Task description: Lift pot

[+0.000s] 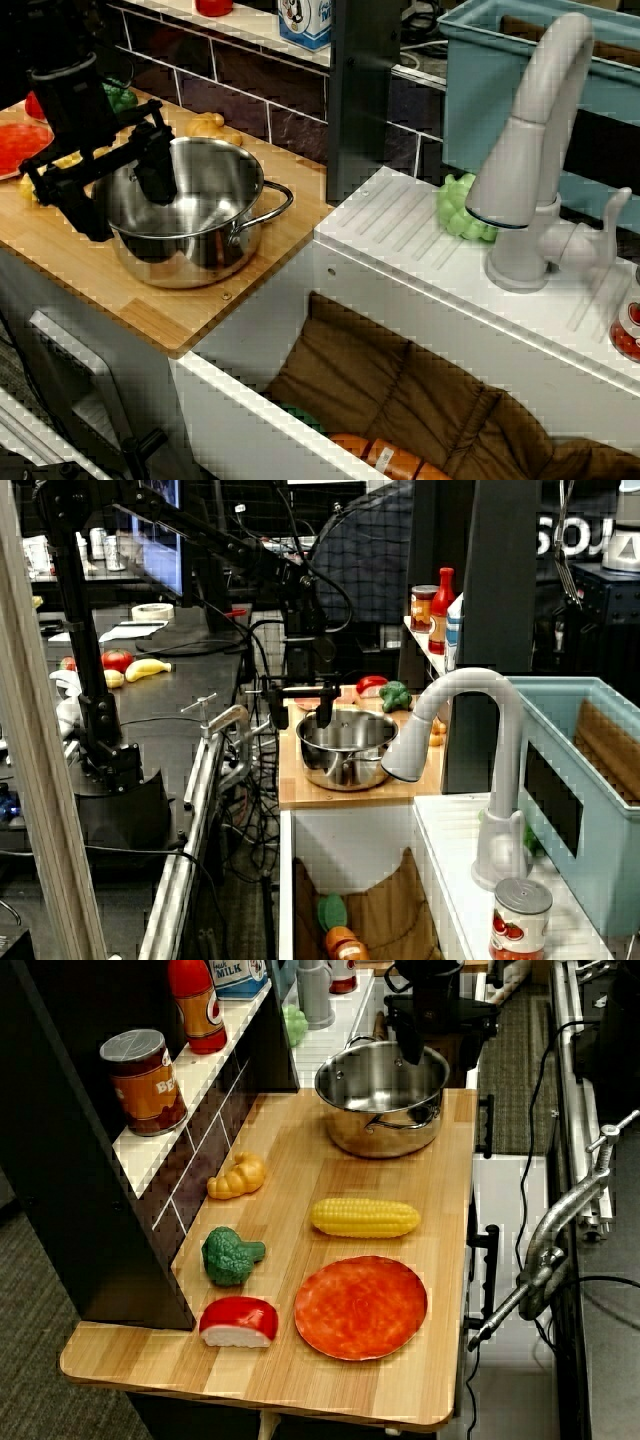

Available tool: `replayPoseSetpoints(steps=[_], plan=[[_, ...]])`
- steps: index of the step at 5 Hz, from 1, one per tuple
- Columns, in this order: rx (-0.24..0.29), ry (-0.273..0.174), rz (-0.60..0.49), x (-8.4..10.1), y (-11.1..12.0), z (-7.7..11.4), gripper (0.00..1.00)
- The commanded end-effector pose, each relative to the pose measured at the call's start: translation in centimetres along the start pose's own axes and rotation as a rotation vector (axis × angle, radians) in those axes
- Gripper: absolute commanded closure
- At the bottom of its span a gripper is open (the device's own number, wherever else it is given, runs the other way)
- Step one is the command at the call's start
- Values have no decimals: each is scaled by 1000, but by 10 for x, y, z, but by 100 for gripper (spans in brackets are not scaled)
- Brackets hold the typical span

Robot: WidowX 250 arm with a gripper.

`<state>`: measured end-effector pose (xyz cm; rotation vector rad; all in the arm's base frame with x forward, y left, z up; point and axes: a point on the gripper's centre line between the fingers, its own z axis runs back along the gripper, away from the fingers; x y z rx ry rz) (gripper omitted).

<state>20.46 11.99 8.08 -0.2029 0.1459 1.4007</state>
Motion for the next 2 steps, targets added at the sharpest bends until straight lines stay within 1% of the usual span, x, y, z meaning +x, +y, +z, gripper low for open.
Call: replayPoseSetpoints(steps=[1,2], plan=[[-101,-75,-13,9,5,-14,0],[-101,-57,-17,8,8,-23,0]])
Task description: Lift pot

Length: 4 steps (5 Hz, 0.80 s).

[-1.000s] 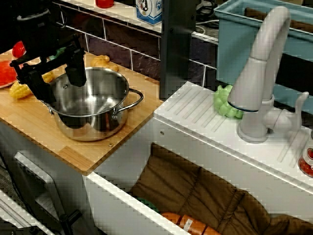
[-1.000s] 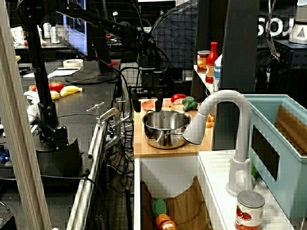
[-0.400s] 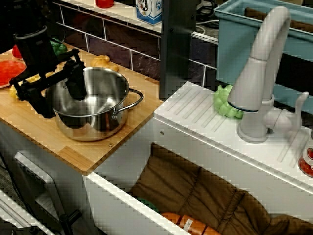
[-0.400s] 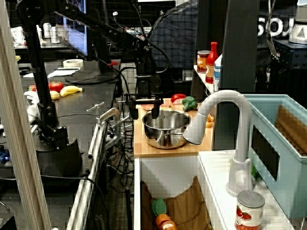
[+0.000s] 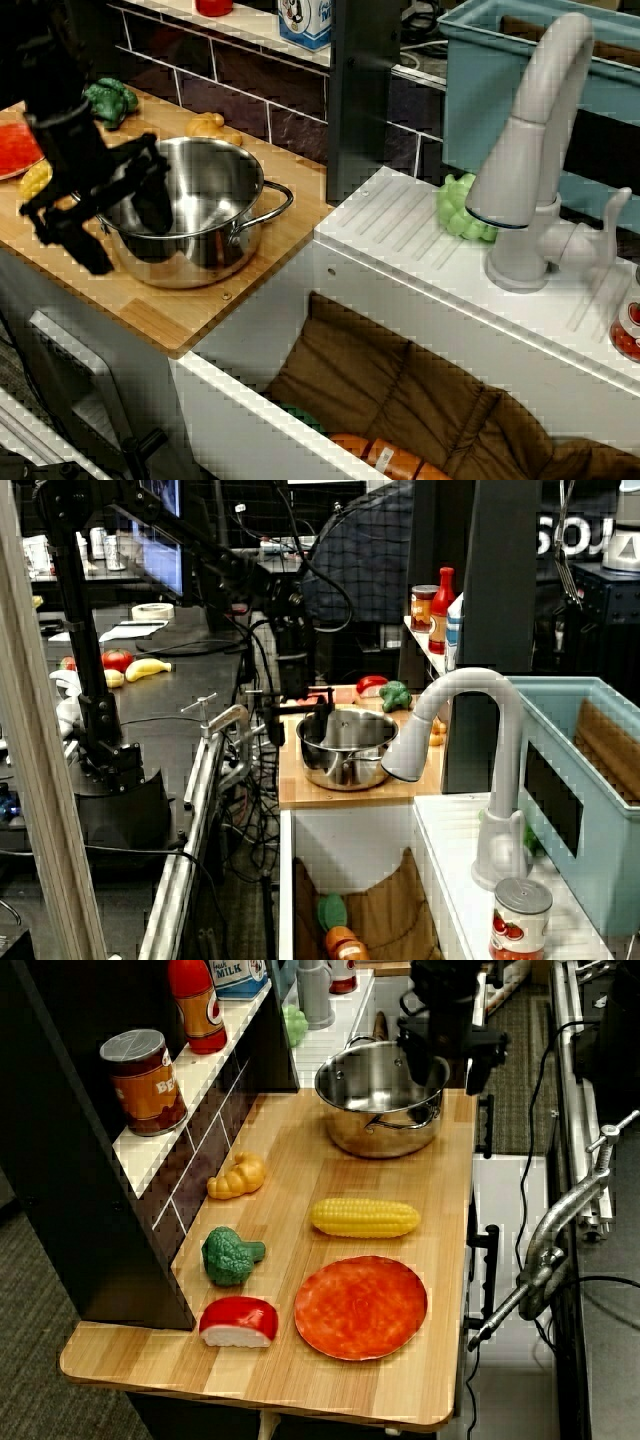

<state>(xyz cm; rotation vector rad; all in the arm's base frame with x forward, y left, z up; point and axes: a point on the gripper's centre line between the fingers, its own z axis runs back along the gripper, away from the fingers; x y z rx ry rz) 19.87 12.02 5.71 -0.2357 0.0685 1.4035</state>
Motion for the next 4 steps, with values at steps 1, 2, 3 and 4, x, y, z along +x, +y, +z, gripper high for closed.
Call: replayPoseSetpoints(steps=[1,2,3,4], plan=[[-12,-64,-10,4,4,-19,0],[-8,-88,-26,5,6,-25,0],[-13,-67,-17,3,5,-22,0],[-6,-11,-29,3,5,-18,100]])
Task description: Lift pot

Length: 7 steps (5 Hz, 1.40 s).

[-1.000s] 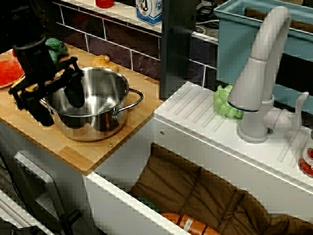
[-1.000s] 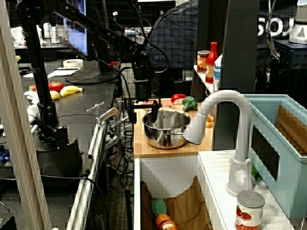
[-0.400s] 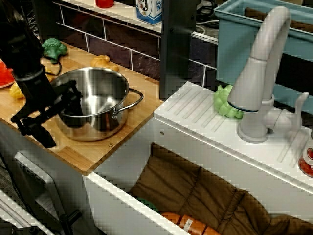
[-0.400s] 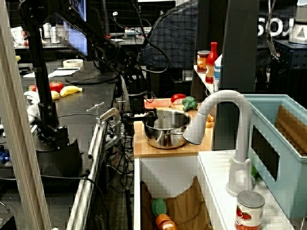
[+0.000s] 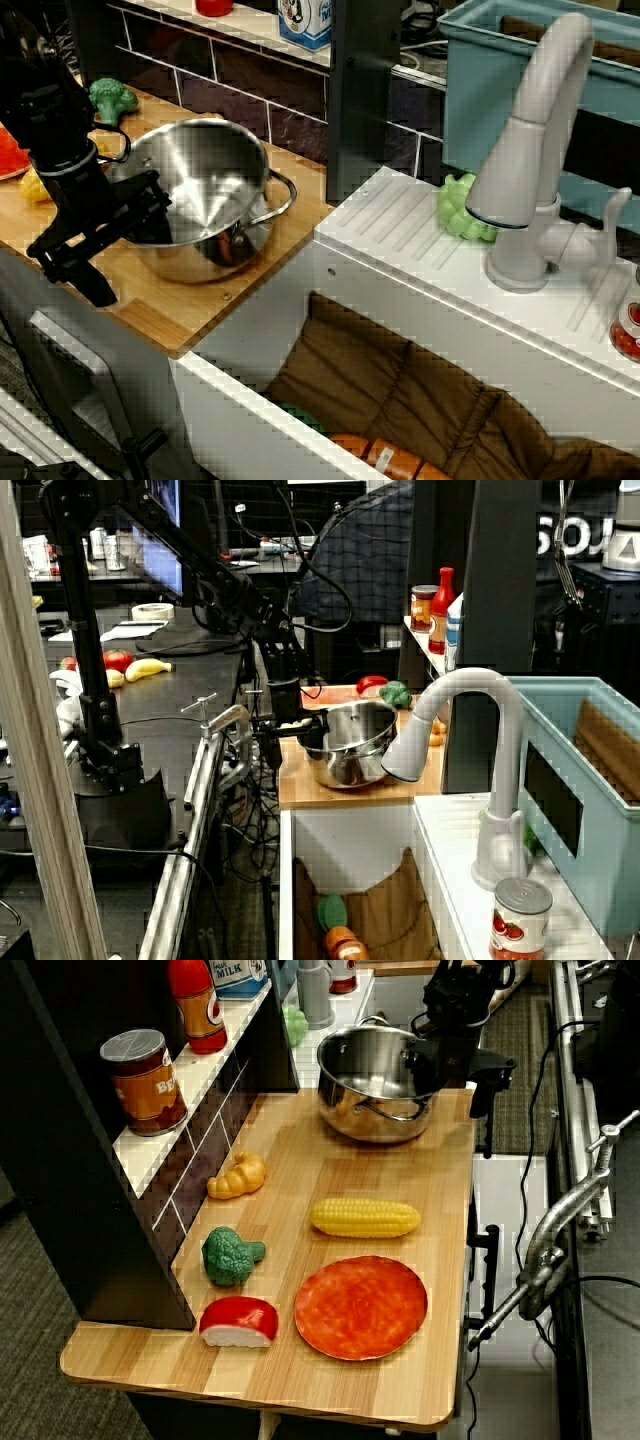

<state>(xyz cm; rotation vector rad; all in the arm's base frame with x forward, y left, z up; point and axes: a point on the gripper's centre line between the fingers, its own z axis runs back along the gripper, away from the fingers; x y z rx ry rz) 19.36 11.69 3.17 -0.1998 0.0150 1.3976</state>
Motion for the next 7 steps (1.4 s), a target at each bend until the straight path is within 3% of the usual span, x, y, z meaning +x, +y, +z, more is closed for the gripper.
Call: replayPoseSetpoints(steps=[1,4,5,6,7], plan=[[3,59,-8,4,-4,11,100],[-39,152,-29,0,2,34,100],[-77,131,-34,0,2,38,100],[-65,91,34,2,-20,61,100],[-65,130,69,-1,-41,107,100]])
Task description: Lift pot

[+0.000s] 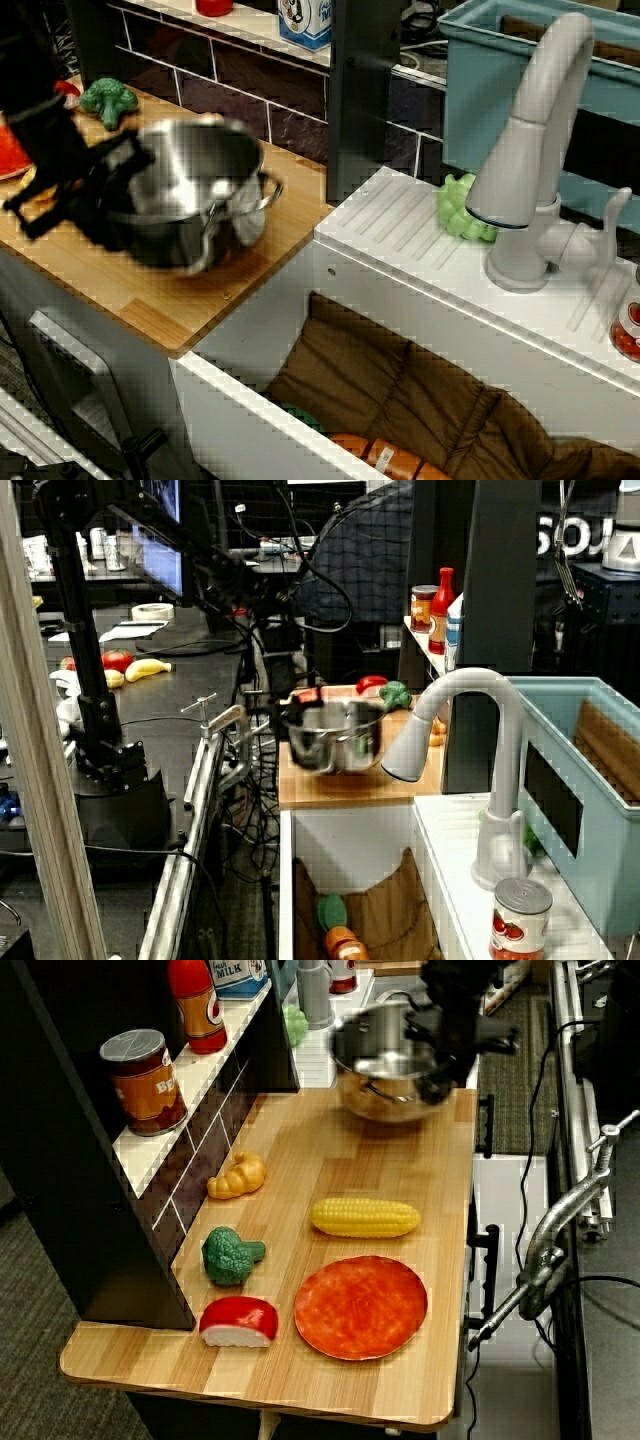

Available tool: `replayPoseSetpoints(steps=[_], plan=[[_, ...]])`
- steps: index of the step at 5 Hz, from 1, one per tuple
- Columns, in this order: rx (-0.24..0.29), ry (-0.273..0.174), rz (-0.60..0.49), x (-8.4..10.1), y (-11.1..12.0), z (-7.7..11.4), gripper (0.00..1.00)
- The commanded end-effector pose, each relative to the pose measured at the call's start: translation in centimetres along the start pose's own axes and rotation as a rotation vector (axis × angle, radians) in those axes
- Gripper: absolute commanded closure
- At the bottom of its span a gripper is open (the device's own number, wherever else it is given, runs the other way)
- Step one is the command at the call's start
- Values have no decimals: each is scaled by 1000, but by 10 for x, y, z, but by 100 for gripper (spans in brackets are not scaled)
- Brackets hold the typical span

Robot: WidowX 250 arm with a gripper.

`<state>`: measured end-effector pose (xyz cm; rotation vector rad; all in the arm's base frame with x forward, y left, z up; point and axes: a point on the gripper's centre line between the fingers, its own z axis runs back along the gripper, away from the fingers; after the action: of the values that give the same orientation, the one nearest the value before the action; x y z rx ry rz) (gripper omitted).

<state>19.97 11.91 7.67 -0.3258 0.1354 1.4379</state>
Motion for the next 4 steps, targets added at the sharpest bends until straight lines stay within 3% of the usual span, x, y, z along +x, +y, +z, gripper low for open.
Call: replayPoseSetpoints(steps=[1,3,4], plan=[[-86,1,10,-11,-39,98,100],[-24,-99,-83,-4,-30,116,100],[-19,-116,-111,5,-16,123,100]])
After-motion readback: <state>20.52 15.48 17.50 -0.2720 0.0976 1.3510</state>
